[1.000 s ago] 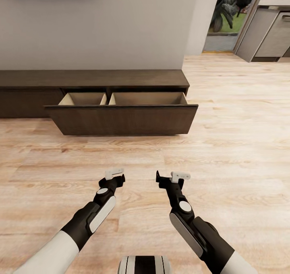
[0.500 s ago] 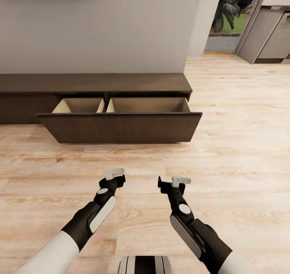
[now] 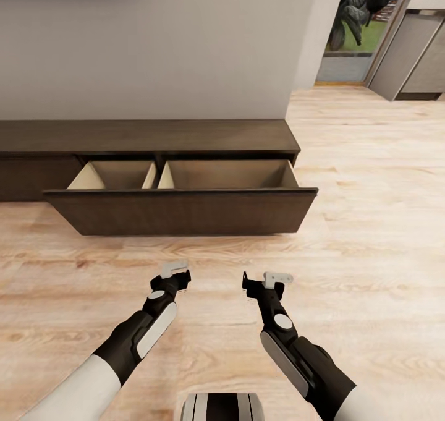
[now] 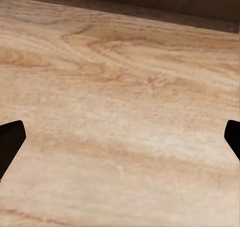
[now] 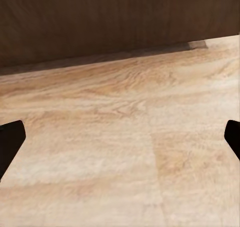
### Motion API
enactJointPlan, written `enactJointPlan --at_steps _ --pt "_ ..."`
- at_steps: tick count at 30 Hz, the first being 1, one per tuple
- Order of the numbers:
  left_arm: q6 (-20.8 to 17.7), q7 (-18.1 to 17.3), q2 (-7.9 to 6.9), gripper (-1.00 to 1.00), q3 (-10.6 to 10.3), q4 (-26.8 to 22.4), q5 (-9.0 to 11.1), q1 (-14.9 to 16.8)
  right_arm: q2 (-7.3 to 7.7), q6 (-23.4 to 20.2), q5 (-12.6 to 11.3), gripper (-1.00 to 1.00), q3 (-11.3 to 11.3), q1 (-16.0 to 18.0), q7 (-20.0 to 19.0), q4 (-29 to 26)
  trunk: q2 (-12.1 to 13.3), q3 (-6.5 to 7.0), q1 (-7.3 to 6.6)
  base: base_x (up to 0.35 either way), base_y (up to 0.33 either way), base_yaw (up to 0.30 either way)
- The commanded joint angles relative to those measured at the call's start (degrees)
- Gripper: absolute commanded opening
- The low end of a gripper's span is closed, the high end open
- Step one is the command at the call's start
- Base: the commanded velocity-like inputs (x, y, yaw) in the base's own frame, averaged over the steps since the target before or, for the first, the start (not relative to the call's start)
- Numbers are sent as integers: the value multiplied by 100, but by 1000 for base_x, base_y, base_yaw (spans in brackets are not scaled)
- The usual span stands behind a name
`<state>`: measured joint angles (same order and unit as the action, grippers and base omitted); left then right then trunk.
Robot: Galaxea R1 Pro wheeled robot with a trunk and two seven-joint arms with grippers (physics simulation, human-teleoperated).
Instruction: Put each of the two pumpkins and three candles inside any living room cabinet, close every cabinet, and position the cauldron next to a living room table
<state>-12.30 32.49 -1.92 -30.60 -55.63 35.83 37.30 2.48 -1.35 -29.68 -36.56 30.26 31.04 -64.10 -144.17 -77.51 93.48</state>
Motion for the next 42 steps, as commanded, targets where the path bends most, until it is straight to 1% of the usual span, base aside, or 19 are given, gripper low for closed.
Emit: enactJointPlan --at_steps 1,24,34,42 --pt "-18 47 -8 100 -25 -10 30 5 7 -14 -26 100 -20 6 43 -8 -2 -5 2 304 0 0" --pt "-18 47 -7 100 -25 -9 32 5 2 -14 -29 100 -17 6 42 5 -2 -5 2 288 0 0" --pt "-18 47 -18 100 -25 -9 38 6 -2 -14 -29 100 -17 6 42 13 -2 -5 2 176 0 0" --pt "-18 47 -25 100 -25 -9 38 5 0 -7 -22 100 -17 6 29 333 -2 -5 2 161 31 0"
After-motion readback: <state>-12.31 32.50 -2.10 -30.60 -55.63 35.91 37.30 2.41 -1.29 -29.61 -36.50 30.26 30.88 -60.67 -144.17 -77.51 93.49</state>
